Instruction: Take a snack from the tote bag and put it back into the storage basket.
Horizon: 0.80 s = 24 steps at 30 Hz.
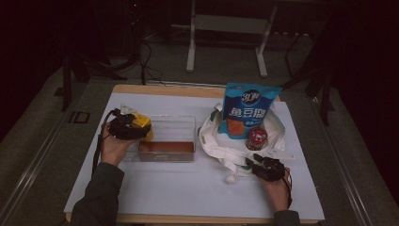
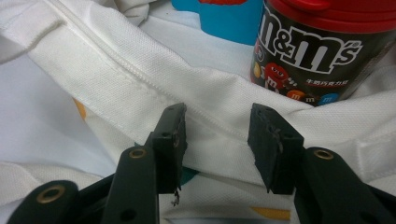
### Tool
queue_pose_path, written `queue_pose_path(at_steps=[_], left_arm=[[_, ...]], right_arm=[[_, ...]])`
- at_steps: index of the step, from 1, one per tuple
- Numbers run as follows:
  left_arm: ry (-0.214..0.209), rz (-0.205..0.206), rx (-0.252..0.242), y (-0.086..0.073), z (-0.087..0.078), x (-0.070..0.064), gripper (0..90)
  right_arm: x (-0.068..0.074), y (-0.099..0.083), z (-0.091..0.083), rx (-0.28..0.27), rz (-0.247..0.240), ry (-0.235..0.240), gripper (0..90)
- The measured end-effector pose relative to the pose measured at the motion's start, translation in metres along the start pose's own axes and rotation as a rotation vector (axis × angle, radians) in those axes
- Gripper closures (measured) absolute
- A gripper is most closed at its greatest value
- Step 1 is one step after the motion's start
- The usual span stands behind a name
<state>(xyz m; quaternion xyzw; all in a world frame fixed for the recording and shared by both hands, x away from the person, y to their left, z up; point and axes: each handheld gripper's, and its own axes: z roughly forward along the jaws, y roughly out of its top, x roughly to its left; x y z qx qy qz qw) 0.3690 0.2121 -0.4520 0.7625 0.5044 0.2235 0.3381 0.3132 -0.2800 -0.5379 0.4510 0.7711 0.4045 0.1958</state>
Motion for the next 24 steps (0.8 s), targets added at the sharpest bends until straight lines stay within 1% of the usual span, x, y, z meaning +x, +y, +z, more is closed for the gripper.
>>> queue_pose_path(at_steps=[15,20,24], left_arm=[[0.017,-0.025,0.029,-0.014,0.005,0.006,28.1],[0.029,-0.029,0.048,-0.019,0.007,0.006,27.9],[0.037,-0.028,0.049,-0.021,0.006,0.005,27.8]], right_arm=[[0.0,0.0,0.0,0.0,0.0,0.0,56.2],[0.0,0.0,0.0,0.0,0.0,0.0,56.2],[0.0,0.0,0.0,0.0,-0.001,-0.001,56.2]])
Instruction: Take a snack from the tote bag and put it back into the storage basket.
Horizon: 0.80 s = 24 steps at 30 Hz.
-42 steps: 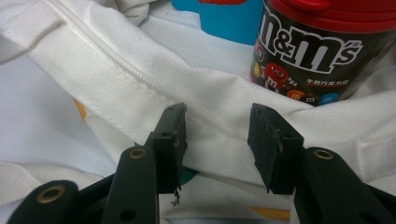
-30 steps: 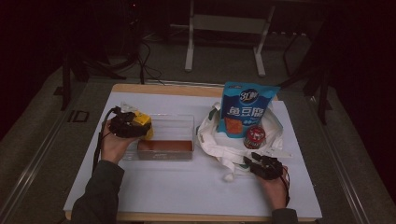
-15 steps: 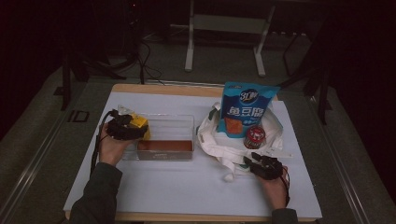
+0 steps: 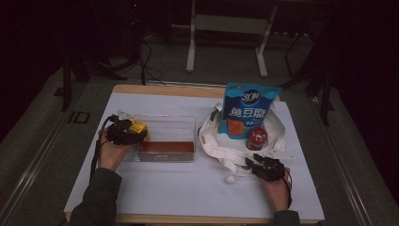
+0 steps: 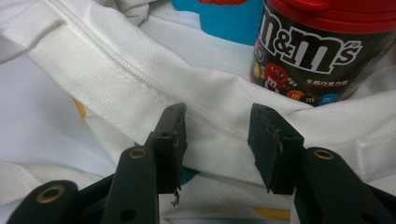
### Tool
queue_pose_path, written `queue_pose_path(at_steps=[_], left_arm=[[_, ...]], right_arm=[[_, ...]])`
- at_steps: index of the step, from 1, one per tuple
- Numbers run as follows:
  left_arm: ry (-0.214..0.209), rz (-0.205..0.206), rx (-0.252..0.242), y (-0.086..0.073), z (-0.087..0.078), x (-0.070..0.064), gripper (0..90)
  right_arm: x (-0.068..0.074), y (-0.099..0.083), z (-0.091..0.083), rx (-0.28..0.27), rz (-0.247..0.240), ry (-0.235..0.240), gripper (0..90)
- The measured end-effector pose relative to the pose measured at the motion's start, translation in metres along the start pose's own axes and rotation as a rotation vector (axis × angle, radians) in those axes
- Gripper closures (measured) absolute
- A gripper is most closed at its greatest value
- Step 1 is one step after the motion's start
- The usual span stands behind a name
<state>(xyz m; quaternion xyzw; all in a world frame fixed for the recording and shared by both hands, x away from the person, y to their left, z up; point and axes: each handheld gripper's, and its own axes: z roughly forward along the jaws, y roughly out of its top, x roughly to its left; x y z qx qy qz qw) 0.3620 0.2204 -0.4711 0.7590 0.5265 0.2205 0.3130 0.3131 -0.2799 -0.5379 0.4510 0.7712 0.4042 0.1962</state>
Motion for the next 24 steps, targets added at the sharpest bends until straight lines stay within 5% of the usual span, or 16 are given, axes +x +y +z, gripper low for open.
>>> queue_pose_path(at_steps=[24], left_arm=[[0.014,-0.035,0.001,-0.011,-0.016,-0.003,25.7]], right_arm=[[0.0,0.0,0.0,-0.001,-0.001,0.0,56.1]])
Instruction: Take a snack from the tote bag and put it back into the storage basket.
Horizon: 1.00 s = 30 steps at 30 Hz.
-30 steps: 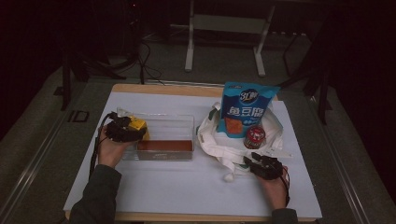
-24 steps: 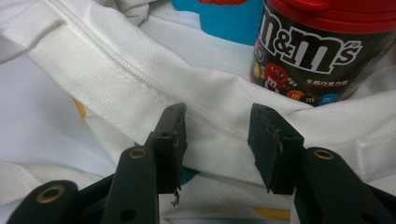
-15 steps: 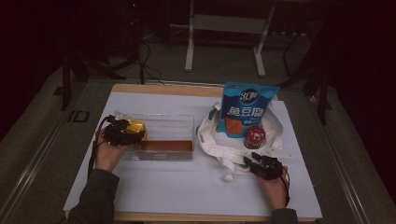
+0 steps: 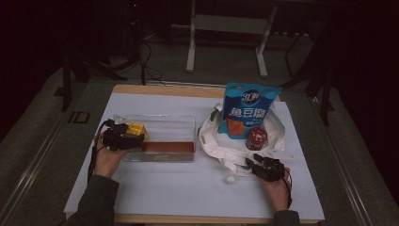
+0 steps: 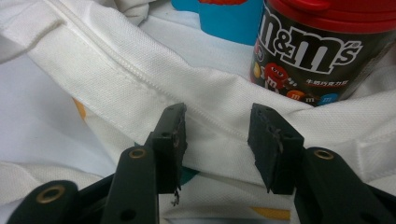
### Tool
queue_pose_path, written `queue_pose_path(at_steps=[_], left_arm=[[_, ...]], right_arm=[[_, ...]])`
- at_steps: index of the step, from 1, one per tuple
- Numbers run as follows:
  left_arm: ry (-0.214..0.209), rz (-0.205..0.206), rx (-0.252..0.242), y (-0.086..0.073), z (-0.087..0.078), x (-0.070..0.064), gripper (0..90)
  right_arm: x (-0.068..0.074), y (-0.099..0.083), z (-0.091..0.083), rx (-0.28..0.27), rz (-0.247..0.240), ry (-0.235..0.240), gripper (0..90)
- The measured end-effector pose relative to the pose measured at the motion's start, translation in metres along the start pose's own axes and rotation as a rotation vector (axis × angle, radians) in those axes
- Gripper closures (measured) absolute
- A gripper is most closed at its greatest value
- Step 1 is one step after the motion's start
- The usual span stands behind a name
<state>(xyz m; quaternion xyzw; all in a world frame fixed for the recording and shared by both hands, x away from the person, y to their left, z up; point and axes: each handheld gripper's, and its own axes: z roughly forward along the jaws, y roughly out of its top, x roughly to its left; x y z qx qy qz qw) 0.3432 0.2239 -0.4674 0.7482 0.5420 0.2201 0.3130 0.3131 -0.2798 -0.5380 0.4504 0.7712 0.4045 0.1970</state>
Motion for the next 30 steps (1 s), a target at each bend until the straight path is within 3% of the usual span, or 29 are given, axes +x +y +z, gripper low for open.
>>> queue_pose_path(at_steps=[11,21,30], left_arm=[[-0.033,-0.001,-0.002,0.001,-0.001,-0.002,24.9],[0.015,0.021,-0.009,0.001,-0.002,-0.008,25.5],[0.045,0.013,-0.003,0.001,-0.004,-0.01,25.7]], right_arm=[[0.0,0.0,0.0,0.0,0.0,0.0,56.1],[0.0,0.0,0.0,0.0,0.0,0.0,56.1],[0.0,0.0,0.0,0.0,0.0,0.0,56.2]])
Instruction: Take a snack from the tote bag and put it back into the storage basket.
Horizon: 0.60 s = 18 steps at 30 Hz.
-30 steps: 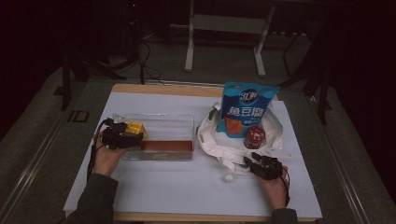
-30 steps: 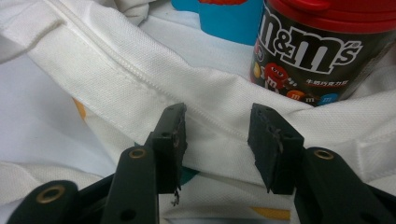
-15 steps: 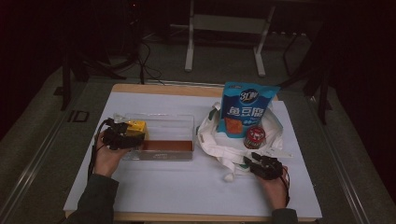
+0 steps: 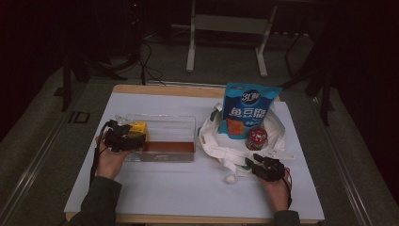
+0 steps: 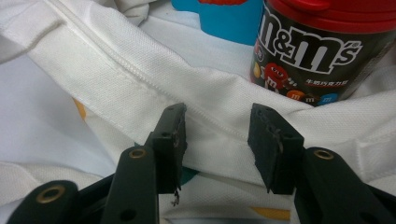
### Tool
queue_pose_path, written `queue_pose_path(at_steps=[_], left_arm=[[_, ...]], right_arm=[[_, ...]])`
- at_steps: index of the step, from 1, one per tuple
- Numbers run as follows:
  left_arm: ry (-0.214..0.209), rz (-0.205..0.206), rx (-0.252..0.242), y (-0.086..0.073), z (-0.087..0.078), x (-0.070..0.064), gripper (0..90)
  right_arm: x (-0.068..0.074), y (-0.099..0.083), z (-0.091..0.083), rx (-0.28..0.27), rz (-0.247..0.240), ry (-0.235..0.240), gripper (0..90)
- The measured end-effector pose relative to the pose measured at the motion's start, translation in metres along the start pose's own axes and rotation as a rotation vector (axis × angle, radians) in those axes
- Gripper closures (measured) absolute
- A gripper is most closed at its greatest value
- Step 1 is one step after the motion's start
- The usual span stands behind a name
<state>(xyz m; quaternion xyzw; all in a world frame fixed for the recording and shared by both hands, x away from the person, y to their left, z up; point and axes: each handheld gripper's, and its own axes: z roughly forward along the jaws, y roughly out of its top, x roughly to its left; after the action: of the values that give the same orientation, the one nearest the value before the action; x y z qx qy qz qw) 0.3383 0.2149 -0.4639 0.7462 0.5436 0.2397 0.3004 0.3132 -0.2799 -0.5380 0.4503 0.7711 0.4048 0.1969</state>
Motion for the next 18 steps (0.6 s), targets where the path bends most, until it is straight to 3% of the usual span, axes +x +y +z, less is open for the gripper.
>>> queue_pose_path(at_steps=[3,7,11,18], left_arm=[[0.014,-0.017,0.004,0.0,-0.001,0.001,25.6],[0.018,-0.011,0.004,-0.001,-0.002,0.001,25.6],[0.006,0.004,0.001,-0.003,-0.003,0.003,25.3],[-0.017,-0.002,-0.038,-0.004,-0.012,0.009,20.1]], right_arm=[[0.0,0.0,0.0,0.0,0.0,0.0,56.1],[0.0,0.0,0.0,0.0,0.0,0.0,56.1],[0.0,0.0,0.0,0.0,0.0,0.0,56.1],[0.0,0.0,0.0,0.001,0.0,-0.001,56.1]])
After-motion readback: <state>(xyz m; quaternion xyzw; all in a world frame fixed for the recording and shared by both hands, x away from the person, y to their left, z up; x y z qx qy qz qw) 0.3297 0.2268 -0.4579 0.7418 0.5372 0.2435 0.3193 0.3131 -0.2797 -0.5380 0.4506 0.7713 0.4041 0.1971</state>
